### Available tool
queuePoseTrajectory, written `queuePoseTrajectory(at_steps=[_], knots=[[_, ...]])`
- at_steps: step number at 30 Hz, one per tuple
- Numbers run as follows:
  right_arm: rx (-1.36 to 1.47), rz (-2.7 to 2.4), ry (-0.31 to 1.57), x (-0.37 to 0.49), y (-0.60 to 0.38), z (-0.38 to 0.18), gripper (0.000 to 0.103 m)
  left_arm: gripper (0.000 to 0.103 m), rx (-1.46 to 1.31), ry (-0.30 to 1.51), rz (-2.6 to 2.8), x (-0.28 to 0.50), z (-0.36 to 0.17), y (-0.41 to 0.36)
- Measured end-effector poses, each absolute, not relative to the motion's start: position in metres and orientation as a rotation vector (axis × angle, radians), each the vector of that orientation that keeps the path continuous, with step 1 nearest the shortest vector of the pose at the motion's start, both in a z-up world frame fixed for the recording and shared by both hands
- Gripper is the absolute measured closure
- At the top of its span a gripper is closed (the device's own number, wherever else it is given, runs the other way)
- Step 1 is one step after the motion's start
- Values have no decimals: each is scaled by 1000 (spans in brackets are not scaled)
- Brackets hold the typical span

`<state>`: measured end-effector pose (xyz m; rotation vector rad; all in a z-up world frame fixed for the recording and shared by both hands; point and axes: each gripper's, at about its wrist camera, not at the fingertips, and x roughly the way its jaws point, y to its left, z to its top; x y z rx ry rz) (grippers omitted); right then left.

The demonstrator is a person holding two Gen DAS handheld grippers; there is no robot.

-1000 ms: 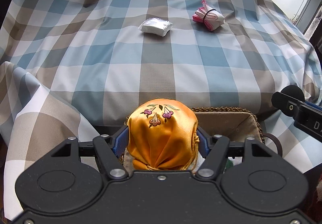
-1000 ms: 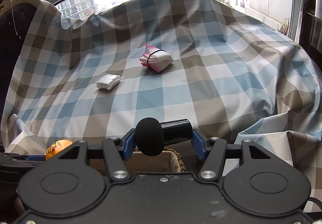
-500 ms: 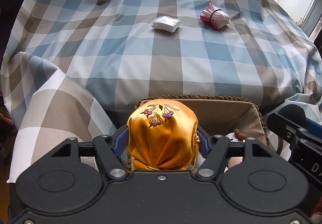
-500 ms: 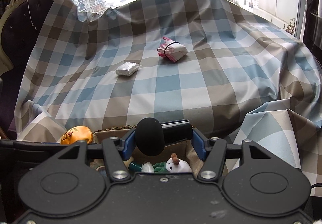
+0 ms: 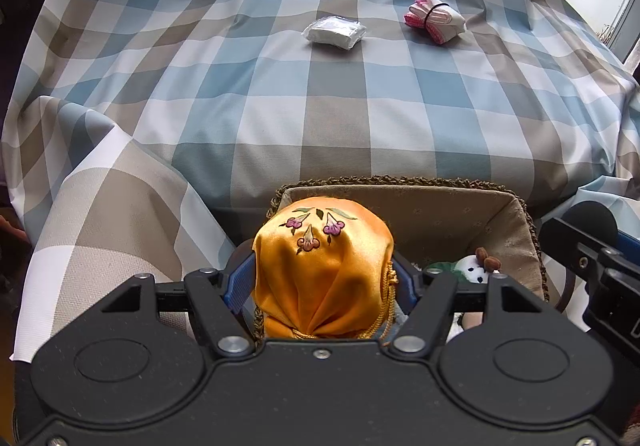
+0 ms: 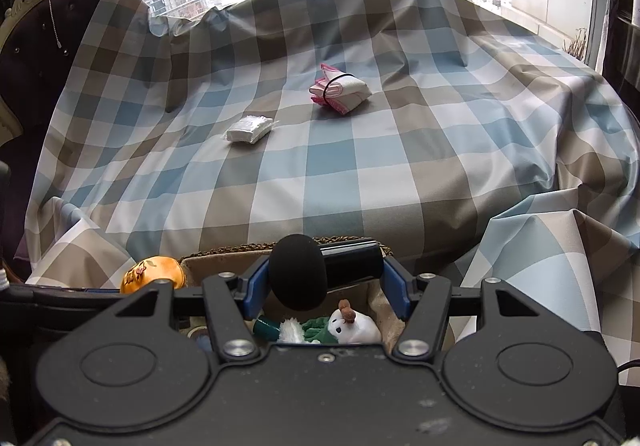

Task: Organize soft objects
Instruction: 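Lower pouch and black stick into the basket and open both grippers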

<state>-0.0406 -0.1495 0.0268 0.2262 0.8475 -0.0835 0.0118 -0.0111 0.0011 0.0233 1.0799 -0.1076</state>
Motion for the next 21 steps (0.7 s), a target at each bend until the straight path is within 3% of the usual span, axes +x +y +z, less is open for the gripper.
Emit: queuePoseTrajectory(at_steps=[21], knots=[[227, -79, 861, -38, -150, 23, 41, 31, 29, 1072, -104, 12, 1, -12]])
